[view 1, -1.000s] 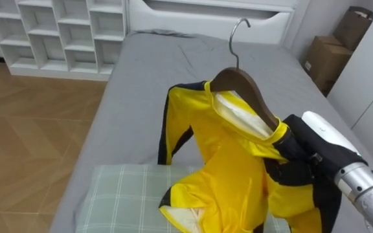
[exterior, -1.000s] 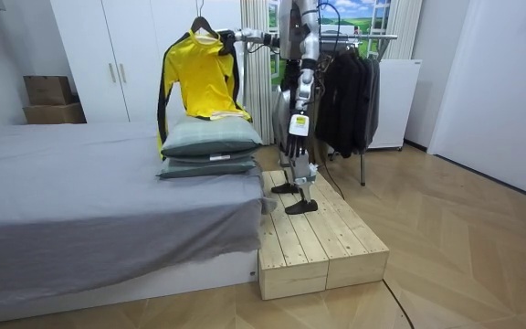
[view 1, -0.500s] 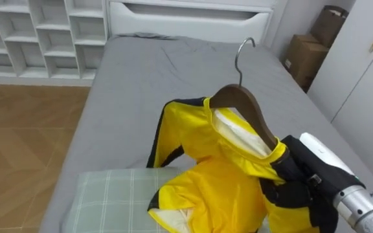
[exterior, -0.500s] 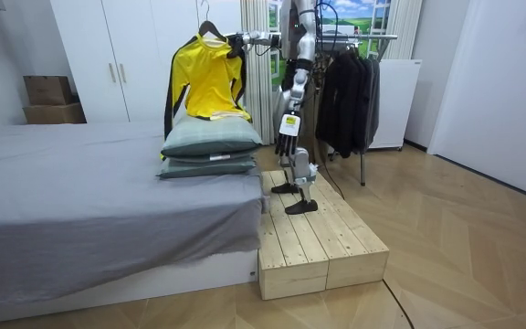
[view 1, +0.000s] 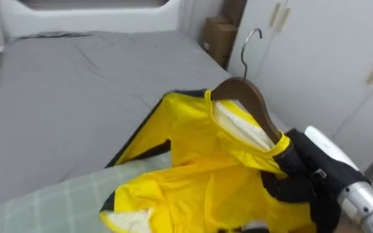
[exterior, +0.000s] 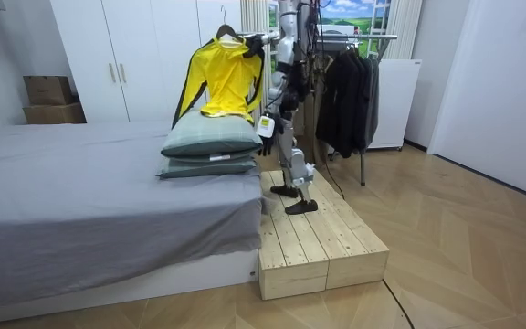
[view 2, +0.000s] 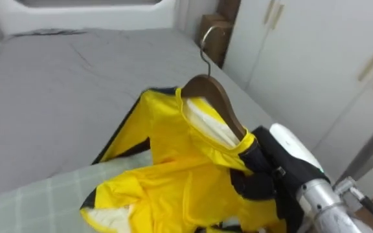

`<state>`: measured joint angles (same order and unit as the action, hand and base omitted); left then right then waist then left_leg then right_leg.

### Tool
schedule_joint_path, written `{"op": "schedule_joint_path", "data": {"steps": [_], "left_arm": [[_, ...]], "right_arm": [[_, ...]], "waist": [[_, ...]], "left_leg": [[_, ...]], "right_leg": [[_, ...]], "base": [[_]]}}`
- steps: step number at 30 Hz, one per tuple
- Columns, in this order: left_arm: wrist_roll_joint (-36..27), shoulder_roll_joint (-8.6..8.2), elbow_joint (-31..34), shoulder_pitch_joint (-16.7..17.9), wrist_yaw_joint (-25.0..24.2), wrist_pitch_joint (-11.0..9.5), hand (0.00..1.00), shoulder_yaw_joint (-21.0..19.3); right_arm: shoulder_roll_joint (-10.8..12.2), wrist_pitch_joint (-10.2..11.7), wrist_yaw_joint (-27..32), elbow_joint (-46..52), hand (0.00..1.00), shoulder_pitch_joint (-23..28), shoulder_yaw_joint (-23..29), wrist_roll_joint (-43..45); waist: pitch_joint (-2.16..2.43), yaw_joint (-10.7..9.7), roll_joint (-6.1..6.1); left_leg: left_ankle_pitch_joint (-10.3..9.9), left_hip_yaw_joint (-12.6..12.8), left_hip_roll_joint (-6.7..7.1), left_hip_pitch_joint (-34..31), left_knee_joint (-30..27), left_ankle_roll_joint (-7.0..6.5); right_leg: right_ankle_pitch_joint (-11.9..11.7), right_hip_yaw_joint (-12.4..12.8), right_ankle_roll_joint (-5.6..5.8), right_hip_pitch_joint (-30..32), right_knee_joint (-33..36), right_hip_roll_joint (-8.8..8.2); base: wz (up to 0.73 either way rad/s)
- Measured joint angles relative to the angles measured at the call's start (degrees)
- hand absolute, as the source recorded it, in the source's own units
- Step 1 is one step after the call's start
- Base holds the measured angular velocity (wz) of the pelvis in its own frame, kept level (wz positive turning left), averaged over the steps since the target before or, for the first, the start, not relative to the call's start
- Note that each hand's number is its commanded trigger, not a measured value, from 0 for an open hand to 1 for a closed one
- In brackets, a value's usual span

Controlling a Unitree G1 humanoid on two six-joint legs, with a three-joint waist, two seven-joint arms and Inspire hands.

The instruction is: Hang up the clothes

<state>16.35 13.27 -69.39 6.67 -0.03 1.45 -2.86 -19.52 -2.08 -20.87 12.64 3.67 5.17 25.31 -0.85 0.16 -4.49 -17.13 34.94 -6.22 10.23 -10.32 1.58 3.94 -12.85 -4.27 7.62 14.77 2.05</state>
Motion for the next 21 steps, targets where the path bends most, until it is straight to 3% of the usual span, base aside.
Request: {"op": "schedule_joint_path", "data": {"steps": [4, 8, 9, 11, 12, 13, 14, 15, 16, 17, 18, 19, 20, 21], "left_arm": [[1.5, 0.39, 0.1, -0.4, -1.4, 1.4, 0.00, 1.0], [2.0, 0.55, 0.4, -0.3, -1.7, 2.6, 0.00, 0.7], [2.0, 0.61, 0.5, 0.1, -1.7, 3.1, 0.00, 0.8], [1.9, 0.70, 0.6, 0.9, -1.7, 3.4, 0.00, 0.9], [1.9, 0.91, 0.6, 1.0, -1.7, 3.7, 0.00, 0.9], [2.0, 0.97, 0.6, 1.1, -1.7, 4.0, 0.00, 0.9], [2.2, 0.95, 0.6, 1.1, -1.6, 4.9, 0.00, 0.9], [2.1, 0.70, 0.6, 1.5, -1.3, 5.3, 0.00, 1.5], [2.2, 0.62, 0.6, 1.9, -0.8, 5.7, 0.00, 2.5], [2.7, 0.59, 0.6, 2.1, -0.7, 5.7, 0.00, 2.7], [3.5, 0.38, 0.6, 2.7, -0.5, 5.7, 0.00, 2.4], [3.6, 0.10, 0.6, 3.5, -0.5, 5.9, 0.00, 2.0], [3.6, 0.00, 0.6, 3.7, -0.5, 6.1, 0.00, 1.9], [3.8, -0.32, 0.6, 3.8, -0.7, 6.5, 0.00, 1.8]], "right_arm": [[0.0, 0.0, -1.3, 0.1, 1.00, 0.0, -0.1, -0.5], [0.0, 0.0, -2.7, 0.8, 1.00, 0.0, -0.3, -0.4], [0.0, 0.0, -2.9, 0.9, 1.00, -0.2, -1.1, -0.4], [-0.1, 0.2, -2.9, 1.0, 1.00, -0.6, -1.9, -0.7], [-0.2, 0.2, -2.8, 0.9, 1.00, -0.6, -1.9, -0.9], [-0.4, 0.2, -2.6, 0.9, 1.00, -0.6, -1.9, -0.9], [-0.5, 0.1, -2.5, 0.9, 1.00, -0.6, -1.9, -0.9], [-0.5, 0.1, -2.4, 0.9, 1.00, -0.7, -2.0, -1.2], [-0.5, 0.1, -2.2, 0.8, 1.00, -0.8, -2.1, -1.4], [-0.5, 0.1, -2.1, 0.8, 1.00, -0.8, -2.1, -1.4], [-0.5, 0.0, -2.1, 0.8, 1.00, -0.8, -2.3, -1.3], [-0.7, 0.0, -1.9, 0.8, 1.00, -1.0, -3.0, -1.2], [-0.7, 0.0, -1.7, 0.8, 1.00, -1.0, -3.4, -1.2], [-1.1, 0.0, -1.5, 0.7, 1.00, -1.1, -4.2, -1.2]], "waist": [[-0.01, -1.3, 0.13], [0.20, -1.2, -0.33], [0.31, -0.8, -0.69], [0.48, 0.0, -1.01], [0.43, -0.5, -1.05], [0.42, -0.9, -1.07], [0.33, -1.0, -1.16], [0.29, -1.0, -1.49], [0.13, -0.6, -1.90], [-0.06, 0.1, -2.23], [-0.14, 1.6, -2.51], [-0.13, 2.9, -2.35], [-0.16, 3.2, -2.16], [-0.26, 3.6, -1.63]], "left_leg": [[-0.6, 2.8, -0.41, 0.3, -0.7, 0.54], [-0.9, 5.5, -1.34, 0.2, -4.1, 1.13], [-1.0, 6.1, -2.53, -0.3, -8.3, 1.30], [-1.0, 5.0, -4.49, -1.1, -16.1, 1.29], [-0.8, 2.2, -5.94, -2.8, -22.2, 1.12], [-0.4, 0.5, -6.58, -3.8, -25.0, 0.95], [0.8, -2.4, -7.14, -5.4, -29.3, 0.86], [0.5, -6.5, -6.36, -6.6, -29.7, 0.41], [0.0, -10.3, -4.67, -8.2, -28.2, 0.17], [-0.3, -12.0, -3.79, -8.9, -27.1, 0.14], [-0.7, -16.1, -1.91, -10.6, -24.1, 0.44], [-0.7, -20.6, -0.87, -12.0, -20.2, 0.43], [-0.6, -22.8, -0.46, -12.8, -18.1, 0.52], [-0.2, -26.9, 0.17, -13.6, -14.1, 0.53]], "right_leg": [[-0.1, 2.0, -0.26, 0.8, 0.1, 1.23], [0.5, 1.4, -1.46, 1.5, 1.0, 1.88], [1.0, 1.3, -1.97, 1.3, 1.4, 1.78], [2.5, 1.6, -2.60, 0.1, 2.0, 1.29], [3.5, 1.9, -2.80, -0.9, 2.8, 1.30], [4.0, 2.0, -2.87, -1.1, 3.4, 1.33], [4.8, 3.6, -2.86, -2.0, 4.0, 1.72], [5.5, 5.5, -3.29, -2.7, 3.8, 1.89], [5.6, 7.4, -3.33, -2.6, 3.8, 1.93], [5.5, 8.7, -3.18, -2.6, 3.8, 2.01], [5.0, 11.7, -2.64, -2.6, 3.3, 2.58], [4.0, 14.6, -2.70, -2.6, 2.7, 3.41], [3.4, 15.9, -2.75, -2.6, 2.4, 3.88], [2.7, 17.9, -2.49, -2.4, 2.1, 4.65]], "base": [[-0.39], [-0.34], [-0.40], [-0.53], [-0.28], [-0.05], [-0.23], [-0.55], [-0.72], [-1.08], [-1.38], [-1.40], [-1.22], [-0.83]]}}
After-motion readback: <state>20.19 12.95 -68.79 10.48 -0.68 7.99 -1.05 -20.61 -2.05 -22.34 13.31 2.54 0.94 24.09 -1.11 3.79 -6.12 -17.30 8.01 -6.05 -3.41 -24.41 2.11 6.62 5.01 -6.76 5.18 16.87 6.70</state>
